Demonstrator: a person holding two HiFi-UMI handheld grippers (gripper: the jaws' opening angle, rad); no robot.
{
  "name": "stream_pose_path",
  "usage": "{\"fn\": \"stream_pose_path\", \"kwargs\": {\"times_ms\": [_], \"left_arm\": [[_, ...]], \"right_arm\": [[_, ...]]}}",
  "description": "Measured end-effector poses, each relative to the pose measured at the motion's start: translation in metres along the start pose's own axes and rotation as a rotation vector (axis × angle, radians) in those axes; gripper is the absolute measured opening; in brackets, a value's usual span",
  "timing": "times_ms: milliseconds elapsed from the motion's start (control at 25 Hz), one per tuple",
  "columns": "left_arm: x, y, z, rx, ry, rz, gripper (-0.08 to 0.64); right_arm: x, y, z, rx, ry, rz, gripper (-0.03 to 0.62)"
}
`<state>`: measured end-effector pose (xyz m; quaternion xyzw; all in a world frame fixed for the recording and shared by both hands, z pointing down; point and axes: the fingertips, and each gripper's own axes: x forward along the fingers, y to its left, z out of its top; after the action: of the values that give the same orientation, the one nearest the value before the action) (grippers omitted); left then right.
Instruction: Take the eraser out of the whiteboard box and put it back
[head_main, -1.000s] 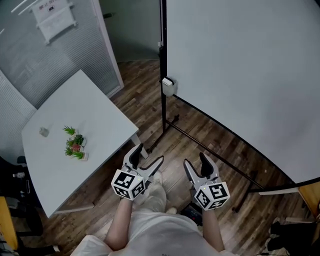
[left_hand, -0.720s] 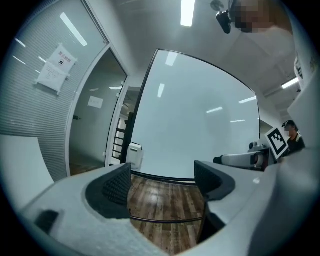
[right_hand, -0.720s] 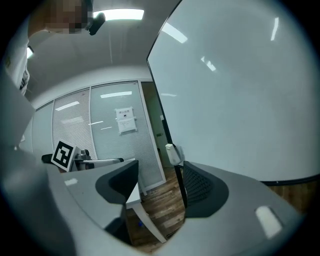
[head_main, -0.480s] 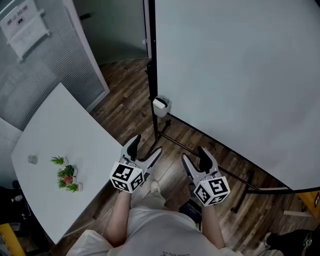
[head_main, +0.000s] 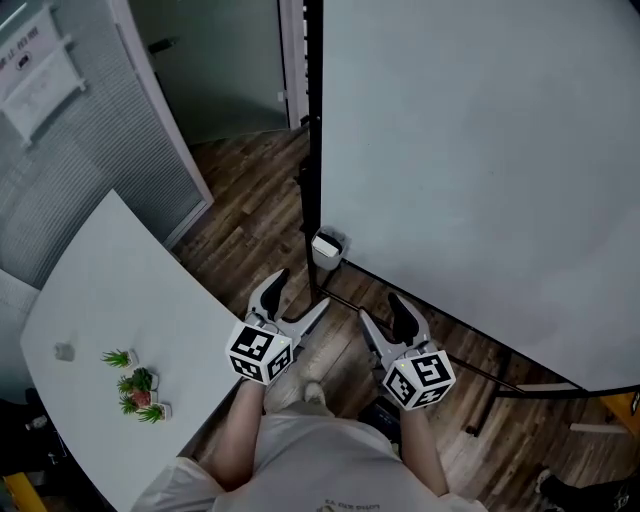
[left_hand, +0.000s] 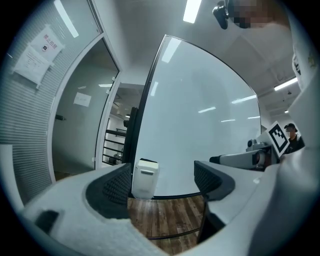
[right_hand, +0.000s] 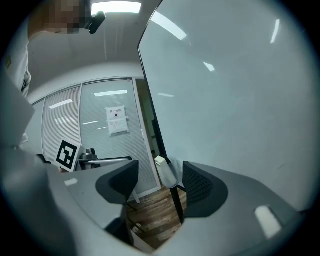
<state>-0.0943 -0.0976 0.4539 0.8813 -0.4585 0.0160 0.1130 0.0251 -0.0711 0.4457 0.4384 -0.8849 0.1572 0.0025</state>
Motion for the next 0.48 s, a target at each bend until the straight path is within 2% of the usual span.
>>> {"fn": "stream_pose_path", "kwargs": {"times_ms": [120, 480], "left_arm": [[0.007, 0.007, 0.000, -0.003, 0.007, -0.019, 0.383], [0.022, 0.007, 0.010, 0.053, 0.011, -0.042, 0.382]], "right_arm": [[0.004, -0.001, 0.002, 0.024, -0.014, -0.011, 0.276], [0.002, -0.008, 0.011, 0.023, -0.041, -0.051, 0.276]]}}
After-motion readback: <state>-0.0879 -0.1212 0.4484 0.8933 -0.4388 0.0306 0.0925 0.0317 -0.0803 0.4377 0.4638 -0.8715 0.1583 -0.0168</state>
